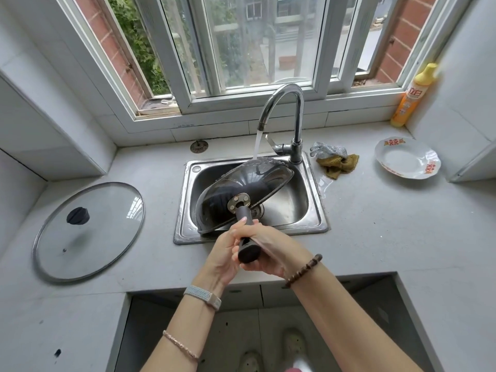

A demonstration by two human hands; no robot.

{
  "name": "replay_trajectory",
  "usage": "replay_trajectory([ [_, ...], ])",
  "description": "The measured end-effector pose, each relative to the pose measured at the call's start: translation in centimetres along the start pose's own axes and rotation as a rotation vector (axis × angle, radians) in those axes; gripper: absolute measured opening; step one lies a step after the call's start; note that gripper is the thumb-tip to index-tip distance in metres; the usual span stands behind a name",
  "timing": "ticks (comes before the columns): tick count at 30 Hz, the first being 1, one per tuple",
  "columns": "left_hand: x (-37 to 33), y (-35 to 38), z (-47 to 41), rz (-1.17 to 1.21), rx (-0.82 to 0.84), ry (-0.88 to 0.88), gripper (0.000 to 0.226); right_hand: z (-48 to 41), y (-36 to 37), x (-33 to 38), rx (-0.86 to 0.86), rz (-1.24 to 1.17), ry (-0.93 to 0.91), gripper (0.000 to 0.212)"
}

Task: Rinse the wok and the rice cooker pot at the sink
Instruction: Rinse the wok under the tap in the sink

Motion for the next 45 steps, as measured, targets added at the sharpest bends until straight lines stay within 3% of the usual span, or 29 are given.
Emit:
replay_trajectory([
  [4,-0.5,0.0,0.9,0.168,-0.027,-0.01,0.027,-1.3,1.4,-0.9,-0.081,0.012,-0.024,0.045],
  [8,-1.3,-0.8,0.9,0.25,-0.048,0.056,0.03,-2.1,2.8,-0.4,-0.095,0.065,-0.059,0.049],
  [12,-1.7,-1.9,0.7,0.222,-0.094,0.054,0.028,-2.5,3.9,0.4,-0.134,0.126,-0.065,0.065],
  [15,-2.4,-2.0,0.8,0.248,-0.041,0.068,0.015,-2.6,4.1,0.7,-0.118,0.118,-0.065,0.041],
  [18,-2.3,-2.7,0.1,0.285,-0.044,0.045,0.029,-2.4,4.2,0.8,-0.116,0.135,-0.048,0.028],
  [20,-2.1,-3.1,-0.1,0.295,-0.08,0.036,0.019,-2.4,4.2,1.0,-0.126,0.13,-0.042,0.032],
  [25,-2.3,-3.1,-0.4,0.313,-0.064,0.031,0.029,-2.6,4.3,1.3,-0.123,0.144,-0.038,0.048],
  [30,-2.1,-3.5,-1.0,0.266,-0.051,-0.008,0.047,-2.5,4.1,1.3,-0.116,0.122,-0.052,0.044],
  [34,-1.6,-3.6,-1.4,0.236,-0.05,-0.049,0.038,-2.3,3.6,1.2,-0.109,0.102,-0.05,0.042],
  [38,-0.8,-4.2,-2.3,0.222,-0.025,-0.07,0.083,-2.1,3.0,1.0,-0.097,0.067,-0.045,0.042],
  [39,-0.8,-3.8,-2.1,0.217,-0.014,-0.085,0.08,-2.0,2.8,0.9,-0.085,0.057,-0.042,0.038],
  [42,-0.7,-3.0,-1.5,0.11,-0.01,-0.068,0.017,-1.5,2.4,0.6,-0.054,0.02,-0.047,0.017],
  [45,-0.4,-2.6,-1.2,0.04,0.01,-0.053,0.044,-1.0,2.0,0.2,-0.036,0.039,-0.038,0.01],
])
Point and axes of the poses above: each hand's wrist, its own z-axis away from the middle knuckle, its own y-axis out of the palm, x = y × z, the point moved 5 cm from there along -z, towards the middle knuckle, and after that the axes turned 8 degrees about y, right-handed, at the moved point
